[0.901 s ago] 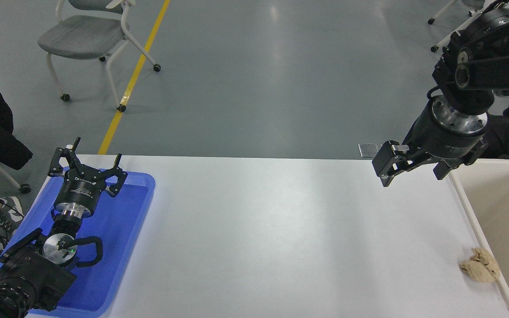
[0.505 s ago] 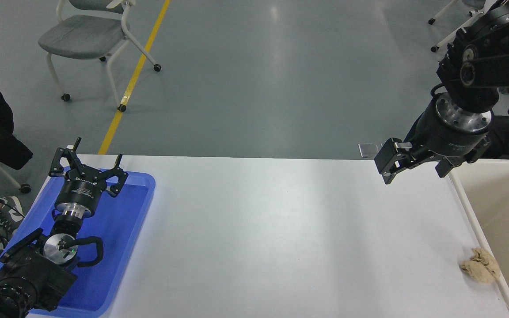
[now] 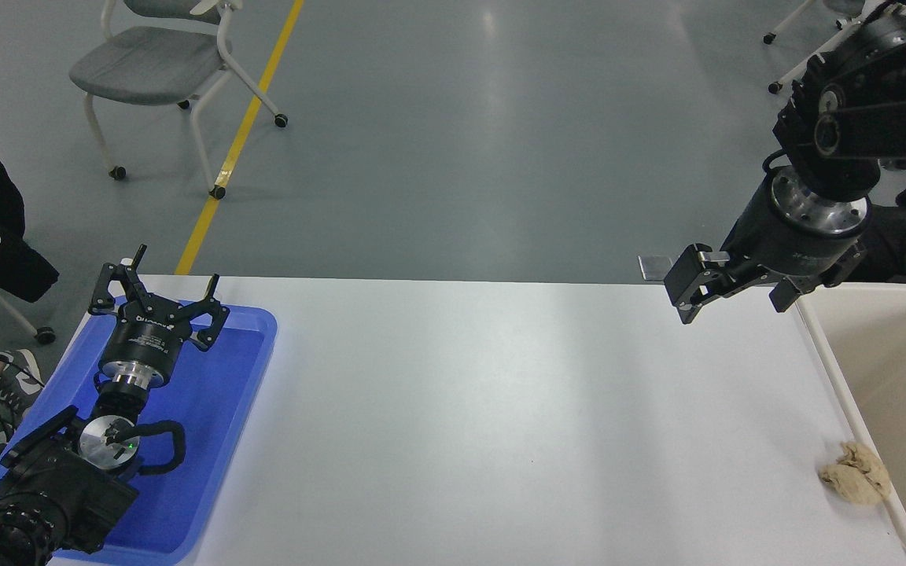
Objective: Pick up paper ball place in dustbin
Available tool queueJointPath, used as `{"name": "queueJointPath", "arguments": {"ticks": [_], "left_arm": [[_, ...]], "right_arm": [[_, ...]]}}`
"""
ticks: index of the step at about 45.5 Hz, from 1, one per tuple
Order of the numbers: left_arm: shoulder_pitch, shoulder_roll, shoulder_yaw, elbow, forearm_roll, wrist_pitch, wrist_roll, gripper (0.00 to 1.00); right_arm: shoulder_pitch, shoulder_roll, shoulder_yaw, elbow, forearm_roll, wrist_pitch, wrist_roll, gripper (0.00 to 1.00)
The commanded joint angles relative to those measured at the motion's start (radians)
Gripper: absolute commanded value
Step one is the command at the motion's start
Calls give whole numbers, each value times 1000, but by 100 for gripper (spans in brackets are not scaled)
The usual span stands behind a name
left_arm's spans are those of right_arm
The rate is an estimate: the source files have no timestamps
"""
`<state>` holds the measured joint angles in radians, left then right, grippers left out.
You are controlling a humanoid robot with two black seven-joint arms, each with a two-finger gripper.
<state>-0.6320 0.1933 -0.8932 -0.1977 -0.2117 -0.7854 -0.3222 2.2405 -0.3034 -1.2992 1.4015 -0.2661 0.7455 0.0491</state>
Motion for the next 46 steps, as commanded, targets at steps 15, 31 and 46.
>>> {"name": "queueJointPath", "arguments": {"ticks": [15, 31, 46], "left_arm": [[0, 0, 0, 0, 0, 0, 0, 100], [0, 0, 0, 0, 0, 0, 0, 100], [0, 0, -1, 0, 0, 0, 0, 100]], "right_arm": [[-306, -387, 90, -127, -424, -136, -2, 100], [-705, -510, 365, -308, -670, -204, -2, 100], [-959, -496, 549, -478, -682, -265, 0, 100]]}}
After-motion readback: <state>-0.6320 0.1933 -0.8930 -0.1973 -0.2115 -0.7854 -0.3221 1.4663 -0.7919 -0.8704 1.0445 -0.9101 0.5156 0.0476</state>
